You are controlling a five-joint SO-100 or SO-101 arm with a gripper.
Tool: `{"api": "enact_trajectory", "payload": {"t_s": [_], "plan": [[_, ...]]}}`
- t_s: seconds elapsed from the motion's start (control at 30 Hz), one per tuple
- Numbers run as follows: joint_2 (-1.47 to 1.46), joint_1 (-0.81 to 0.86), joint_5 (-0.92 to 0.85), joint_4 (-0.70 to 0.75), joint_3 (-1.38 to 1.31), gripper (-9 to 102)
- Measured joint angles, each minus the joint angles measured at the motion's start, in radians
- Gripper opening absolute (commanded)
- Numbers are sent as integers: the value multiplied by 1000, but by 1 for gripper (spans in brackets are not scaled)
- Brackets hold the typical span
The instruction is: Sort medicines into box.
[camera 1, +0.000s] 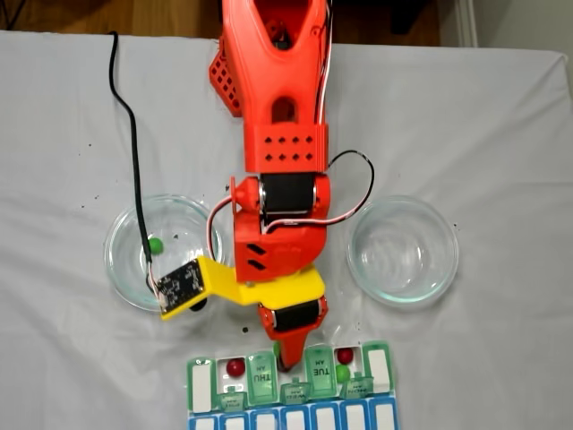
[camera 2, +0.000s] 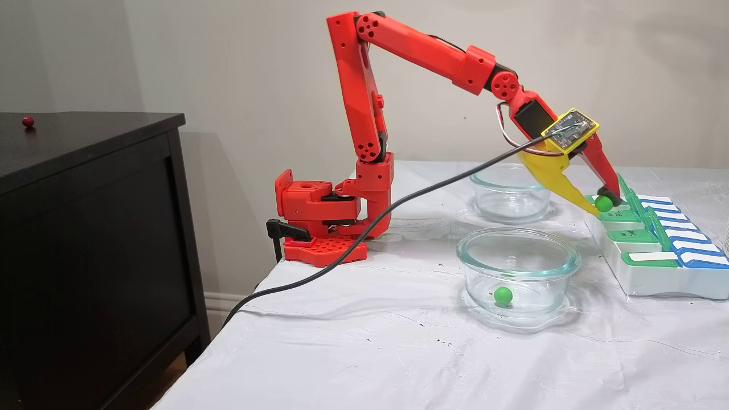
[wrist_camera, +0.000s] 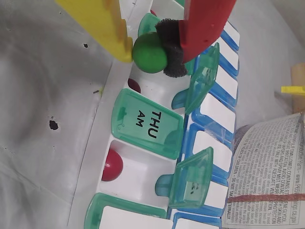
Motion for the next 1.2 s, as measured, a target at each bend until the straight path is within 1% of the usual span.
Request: {"api": "enact_trajectory", "payload": {"t_s": [0.37, 0.47, 0.5, 0.6, 0.67, 0.73, 0.8, 0.93, 0.97, 1.0, 1.03, 1.07, 1.2], "plan": [[-46, 0, -3, -104, 0, 0], [-46, 0, -14, -112, 0, 0], [-46, 0, -25, -112, 0, 1], [-46, 0, -43, -103, 0, 17], [-46, -2, -32, -74, 0, 25], [-46, -2, -14, -46, 0, 29], [-46, -2, 2, -25, 0, 29], [-46, -2, 17, -3, 0, 28], [-46, -2, 18, 2, 0, 25], [-46, -2, 18, 8, 0, 18], [-46, -2, 20, 14, 0, 7], [-41, 0, 26, 25, 0, 3], [32, 20, 38, 98, 0, 0]]}}
